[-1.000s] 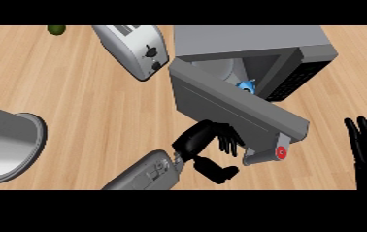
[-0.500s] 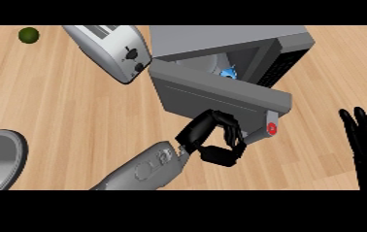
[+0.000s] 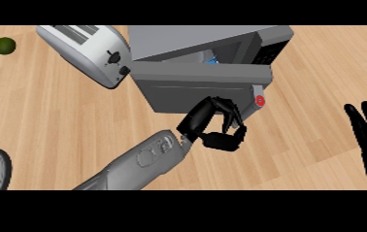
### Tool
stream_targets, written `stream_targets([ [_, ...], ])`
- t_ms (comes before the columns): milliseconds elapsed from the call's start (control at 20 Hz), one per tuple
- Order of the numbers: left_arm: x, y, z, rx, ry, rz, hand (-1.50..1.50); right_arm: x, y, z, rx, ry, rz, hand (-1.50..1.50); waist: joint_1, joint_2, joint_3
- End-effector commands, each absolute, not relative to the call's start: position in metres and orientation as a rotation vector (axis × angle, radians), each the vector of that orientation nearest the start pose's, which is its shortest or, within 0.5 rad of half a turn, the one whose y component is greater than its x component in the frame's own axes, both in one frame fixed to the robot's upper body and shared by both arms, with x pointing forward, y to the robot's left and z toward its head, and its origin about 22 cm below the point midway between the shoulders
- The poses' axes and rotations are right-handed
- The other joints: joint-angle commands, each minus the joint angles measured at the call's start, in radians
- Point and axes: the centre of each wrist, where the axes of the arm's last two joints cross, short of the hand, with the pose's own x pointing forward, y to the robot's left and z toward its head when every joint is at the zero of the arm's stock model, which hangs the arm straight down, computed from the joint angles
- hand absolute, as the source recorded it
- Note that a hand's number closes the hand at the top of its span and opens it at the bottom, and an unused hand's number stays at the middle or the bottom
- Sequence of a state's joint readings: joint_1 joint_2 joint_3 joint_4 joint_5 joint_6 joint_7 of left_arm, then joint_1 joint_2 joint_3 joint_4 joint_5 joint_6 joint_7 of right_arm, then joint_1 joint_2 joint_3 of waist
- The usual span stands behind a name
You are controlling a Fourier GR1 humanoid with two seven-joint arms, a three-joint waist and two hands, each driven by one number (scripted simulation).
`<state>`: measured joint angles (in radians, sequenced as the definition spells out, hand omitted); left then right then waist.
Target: Pick up the milk, place it into the microwave and close the microwave
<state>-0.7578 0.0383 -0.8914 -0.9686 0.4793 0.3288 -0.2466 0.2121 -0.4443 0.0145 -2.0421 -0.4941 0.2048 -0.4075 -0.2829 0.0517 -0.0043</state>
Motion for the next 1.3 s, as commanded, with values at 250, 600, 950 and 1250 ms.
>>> stream_targets([
  [250, 0.324, -0.013, 0.056, -0.408, -1.766, -0.623, 1.5, 0.186, -0.3, 0.12, 0.429, -2.179, 0.266, -1.5, -0.069, 0.011, 0.0],
  [600, 0.331, -0.016, 0.063, -0.382, -1.782, -0.592, 1.5, 0.189, -0.303, 0.13, 0.44, -2.168, 0.281, -1.5, -0.092, 0.021, 0.0],
  [950, 0.338, -0.017, 0.069, -0.336, -1.776, -0.545, 1.5, 0.192, -0.31, 0.142, 0.425, -2.18, 0.311, -1.5, -0.129, 0.024, 0.001],
  [1250, 0.343, -0.019, 0.075, -0.305, -1.789, -0.524, 1.5, 0.195, -0.316, 0.15, 0.416, -2.181, 0.333, -1.5, -0.148, 0.027, 0.004],
])
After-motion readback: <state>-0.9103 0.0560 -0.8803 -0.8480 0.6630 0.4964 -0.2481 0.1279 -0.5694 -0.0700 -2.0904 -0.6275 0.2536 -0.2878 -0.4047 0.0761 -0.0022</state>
